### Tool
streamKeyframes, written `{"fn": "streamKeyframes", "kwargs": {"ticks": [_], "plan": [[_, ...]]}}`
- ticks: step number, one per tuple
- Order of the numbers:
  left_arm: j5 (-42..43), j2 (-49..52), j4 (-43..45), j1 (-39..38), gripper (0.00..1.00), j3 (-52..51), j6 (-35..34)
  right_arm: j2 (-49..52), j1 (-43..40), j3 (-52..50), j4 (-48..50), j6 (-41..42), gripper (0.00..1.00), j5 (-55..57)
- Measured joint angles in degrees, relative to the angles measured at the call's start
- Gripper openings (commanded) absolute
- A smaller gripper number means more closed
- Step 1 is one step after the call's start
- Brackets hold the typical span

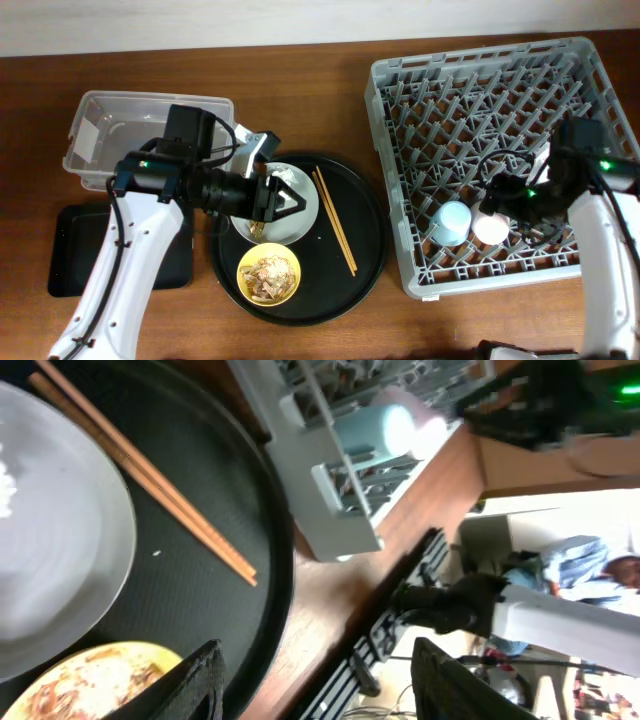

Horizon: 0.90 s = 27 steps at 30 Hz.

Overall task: Sort waste into correct bins and load items into the dishwasher rack
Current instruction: 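Place the pink cup upside down in the dish rack with right gripper, then grasp the yellow bowl with the left gripper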

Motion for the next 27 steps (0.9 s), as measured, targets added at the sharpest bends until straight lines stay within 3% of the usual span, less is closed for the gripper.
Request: {"fn": "streamKeyframes", "kwargs": {"ticks": [6,12,15,19,22,27], "plan": [[-13.79,0.0,-1.27,-6.95,0.54,-0.42,-4.44,-12.37,0.04,0.87,-1.44,-5.77,0.91,-15.3],[-35.47,0.0,-0.83,-20.0,0.39,-8.98,-20.41,-21.88,0.04,1.42,-4.0,-7.5,0.92,-21.92],[-43.28,-0.02,6.05,-26.56,0.31,-16.68,-27.85,-23.19,0.04,1.46,-5.16,-7.56,0.92,-22.95],[-47.8,0.13,20.11,-31.95,0.21,-27.28,-33.77,-23.15,0.04,1.49,-5.55,-7.65,0.92,-23.37],[-48.76,0.13,23.39,-33.14,0.17,-30.99,-36.06,-23.1,0.04,1.49,-5.55,-7.69,0.92,-23.39],[-49.72,0.13,25.0,-33.14,0.01,-31.54,-37.73,-23.1,0.04,1.49,-5.7,-7.67,0.92,-23.58]]}}
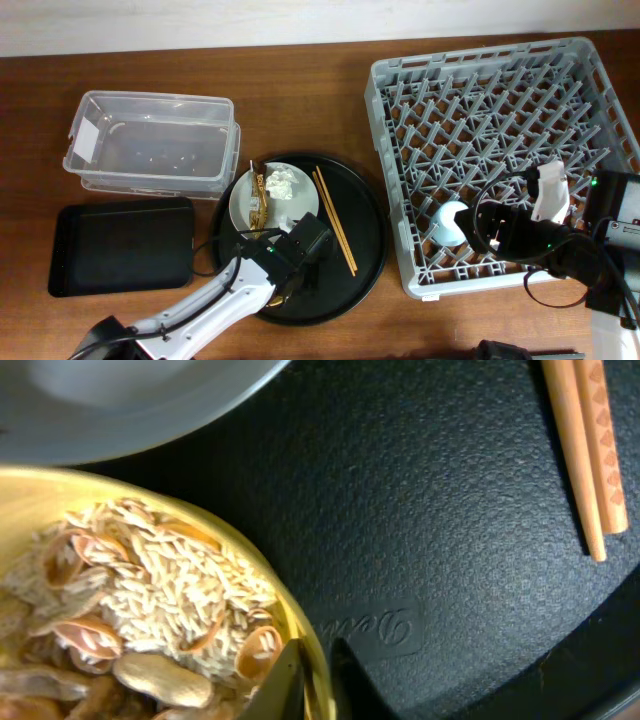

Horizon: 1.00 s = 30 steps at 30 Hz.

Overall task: Sort waste into correct bins and load items into the dishwasher rack
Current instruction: 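Grasp the yellow bowl with the left gripper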

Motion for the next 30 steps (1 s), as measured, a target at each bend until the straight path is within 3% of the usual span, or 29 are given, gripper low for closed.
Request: {"fn": "streamKeyframes", "kwargs": {"ticks": [7,11,16,24,27,30], "plan": [[-1.25,-0.39,-0.28,-0.22,0.0,0.07,-0.31,0.0,0.0,0.0,0.0,0.0,0.92,-0.17],[-1.36,-0.37,-0.04,-0.22,0.15,0.07,-0.55,0.0,0.0,0.0,-0.02,-0.02,0.92,-0.17],[-2.01,1.84,1.03,-0.22,0.16,0.02,-0.5,0.0,0.0,0.0,-0.02,-0.02,0.92,-0.17],[-1.79,4.42,1.62,-0.22,0.15,0.42,-0.5,0.0,0.0,0.0,-0.02,-0.07,0.92,-0.17],[-1.77,4.42,1.97,-0.22,0.0,1.4,-0.42,0.0,0.0,0.0,-0.02,-0.02,0.92,-0.17],[-2.8,4.35,1.29,-0.22,0.0,1.95,-0.44,0.0,0.0,0.0,-0.02,0.0,0.92,-0.17]]}}
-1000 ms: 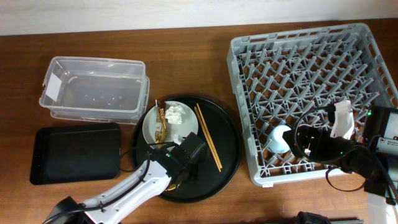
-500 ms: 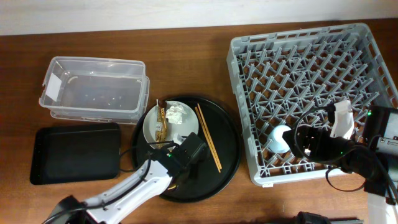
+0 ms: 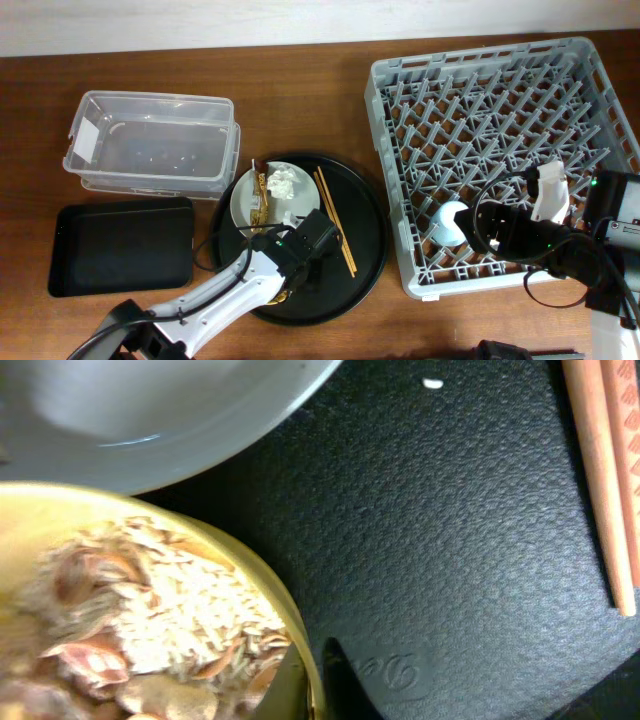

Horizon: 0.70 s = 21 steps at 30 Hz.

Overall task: Sort waste into correct bins and load items into the dishwasher rack
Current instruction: 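Grasp the yellow bowl with the left gripper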

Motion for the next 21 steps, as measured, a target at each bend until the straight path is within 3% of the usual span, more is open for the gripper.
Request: {"fn": "streamKeyframes", "kwargs": {"ticks": [6,12,17,21], "plan": [[-0.87,0.0,-1.75,-0.39,0.0,0.83,0.09,0.0,0.0,0.0,0.0,-0.04,0.92,0.0],[0.57,-2.8,-14.82,1.29,0.0,9.86,4.66,0.09,0.0,0.0,-0.13,-0.07,0.92,0.0],[3.93,-9.88,-18.84,10.67,0.0,18.01,10.34,0.11,0.0,0.0,-0.17,-0.02,0.92,0.0],[12.7,-10.97,-19.43,24.79,0.0,18.4,16.13,0.09,0.0,0.0,-0.15,-0.04,0.92,-0.02]]}}
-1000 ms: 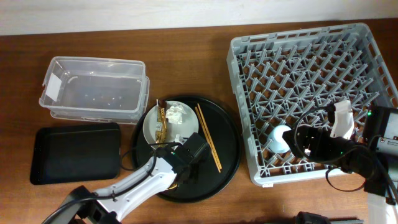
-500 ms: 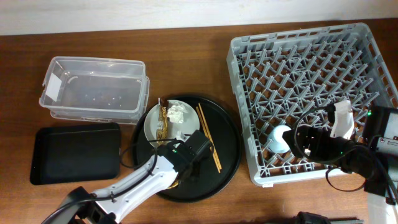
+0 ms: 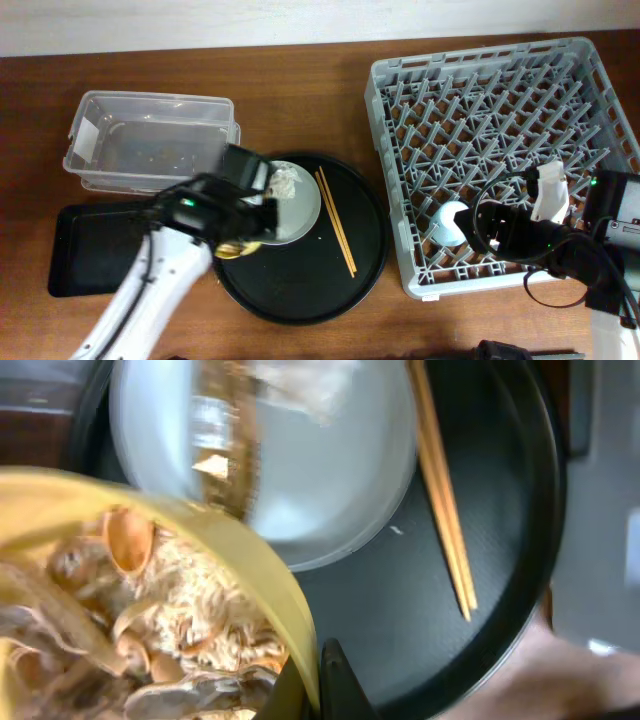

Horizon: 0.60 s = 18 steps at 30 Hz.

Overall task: Sort waste into correct bins and load items into the dishwasher rack
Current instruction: 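Grasp the yellow bowl with the left gripper, then tip the yellow bowl's food scraps onto the black rectangular tray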

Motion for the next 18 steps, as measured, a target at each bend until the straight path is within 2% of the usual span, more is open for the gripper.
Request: {"fn": "streamKeyframes", "kwargs": {"ticks": [4,9,12,18], "plan": [[12.41,0.42,-0.39,17.27,0.0,0.0,7.21,0.02,0.0,0.0,0.02,0.0,0.92,0.0],[33.55,5.92,-2.05,37.31,0.0,0.02,19.15,0.02,0.0,0.0,0.0,0.02,0.92,0.02],[47.34,12.63,-5.6,45.66,0.0,0.07,27.93,0.02,0.0,0.0,0.02,0.02,0.92,0.02],[64.92,22.95,-10.67,55.21,0.0,0.04,39.21,0.02,0.0,0.0,0.46,0.02,0.92,0.02]]}}
